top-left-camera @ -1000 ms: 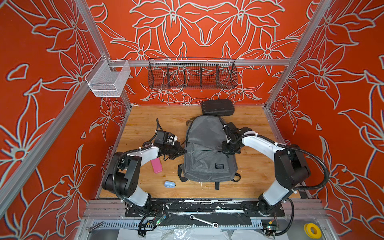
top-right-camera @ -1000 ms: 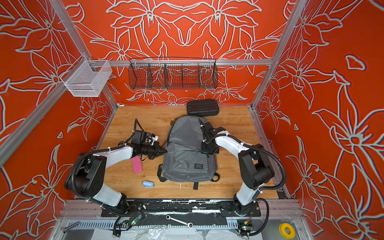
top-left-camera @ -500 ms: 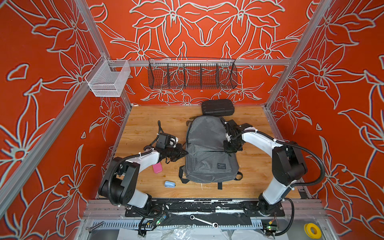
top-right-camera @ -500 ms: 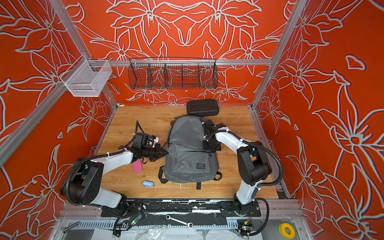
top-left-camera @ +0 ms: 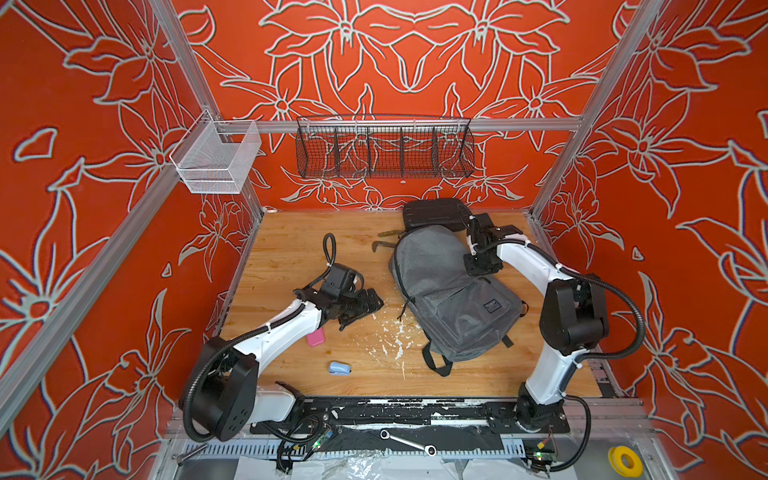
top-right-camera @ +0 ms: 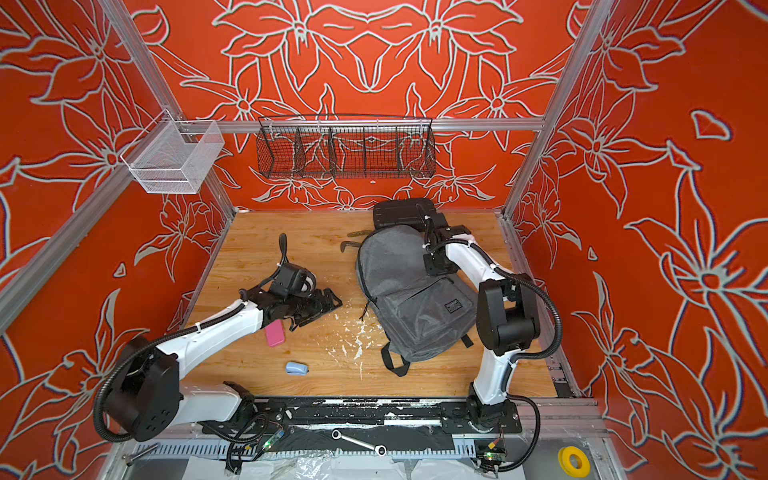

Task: Pack the student bag
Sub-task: 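Release the backpack and move the left gripper down onto the pink pencil case, then grasp the pink pencil case with the left gripper while the right gripper holds the backpack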

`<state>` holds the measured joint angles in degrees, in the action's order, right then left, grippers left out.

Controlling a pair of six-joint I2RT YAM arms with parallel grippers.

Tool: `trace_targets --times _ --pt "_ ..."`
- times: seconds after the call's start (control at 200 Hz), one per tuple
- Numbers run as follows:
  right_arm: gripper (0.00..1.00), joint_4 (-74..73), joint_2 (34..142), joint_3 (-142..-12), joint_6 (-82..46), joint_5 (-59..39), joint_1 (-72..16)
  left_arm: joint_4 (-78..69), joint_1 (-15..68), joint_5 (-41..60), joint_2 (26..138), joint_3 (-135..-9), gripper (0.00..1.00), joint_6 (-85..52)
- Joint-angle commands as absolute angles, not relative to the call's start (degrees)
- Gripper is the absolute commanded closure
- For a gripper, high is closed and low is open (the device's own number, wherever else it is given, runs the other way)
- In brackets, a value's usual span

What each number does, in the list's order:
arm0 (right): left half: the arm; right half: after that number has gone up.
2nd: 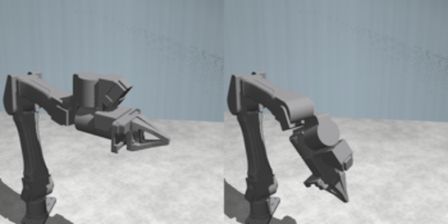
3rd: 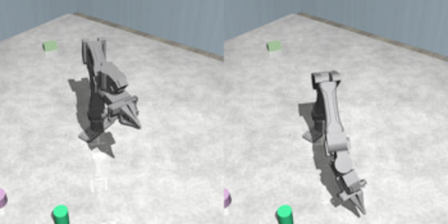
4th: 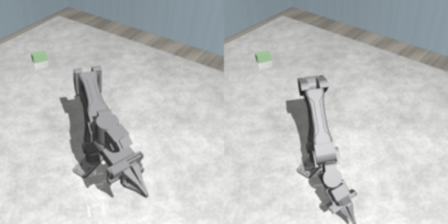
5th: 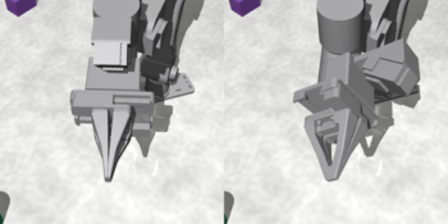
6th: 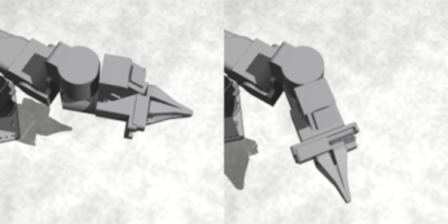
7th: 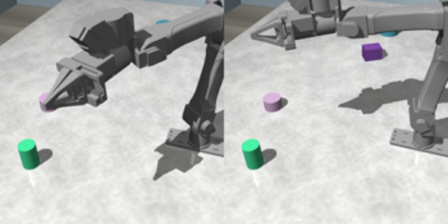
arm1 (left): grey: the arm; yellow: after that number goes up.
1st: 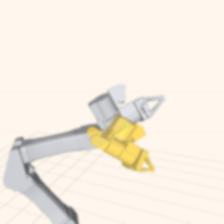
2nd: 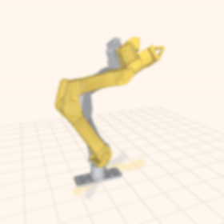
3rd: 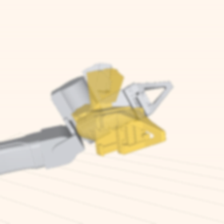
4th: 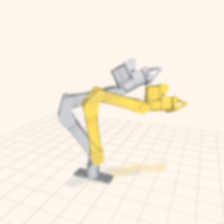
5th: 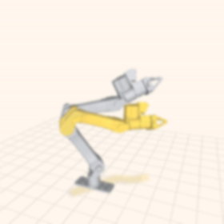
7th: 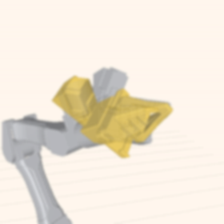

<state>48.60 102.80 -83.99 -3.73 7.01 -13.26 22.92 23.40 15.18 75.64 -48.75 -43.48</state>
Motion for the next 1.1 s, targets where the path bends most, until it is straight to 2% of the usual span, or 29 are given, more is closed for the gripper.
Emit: trace_targets --times 0.0,0.17,0.265,0.42,0.56,0.691,0.891,1.096 --pt "0.48 49.0 97.0 -83.0 -2.7 4.7 -13.7 38.5 21.0 5.9 74.1 -53.7 0.02 -41.2" --pt "0.44 52.1 93.0 -80.4 -6.8 0.8 -13.7 47.7 10.6 7.3 75.5 -57.3 0.02 -43.1" --pt "0.42 51.8 89.8 -77.3 -9.4 -0.5 -13.7 52.0 7.0 4.3 77.0 -58.6 0.03 -43.8" --pt "0.39 52.7 86.7 -72.5 -13.0 0.1 -13.7 56.8 6.0 -2.6 81.0 -60.7 0.03 -42.4" --pt "0.38 54.5 86.5 -69.5 -17.0 2.4 -13.7 58.7 5.1 -4.5 86.4 -60.3 0.02 -41.2" --pt "0.30 53.1 85.2 -64.9 -21.7 3.3 -12.6 58.4 5.0 -6.4 88.3 -59.4 0.02 -42.2" --pt "0.26 50.2 83.0 -60.3 -26.2 -1.5 -8.0 54.4 4.9 -5.4 91.3 -56.9 0.00 -42.0" --pt "0.20 48.5 85.4 -58.0 -24.8 0.0 -4.0 48.9 5.0 -2.1 94.6 -54.0 0.07 -41.1"
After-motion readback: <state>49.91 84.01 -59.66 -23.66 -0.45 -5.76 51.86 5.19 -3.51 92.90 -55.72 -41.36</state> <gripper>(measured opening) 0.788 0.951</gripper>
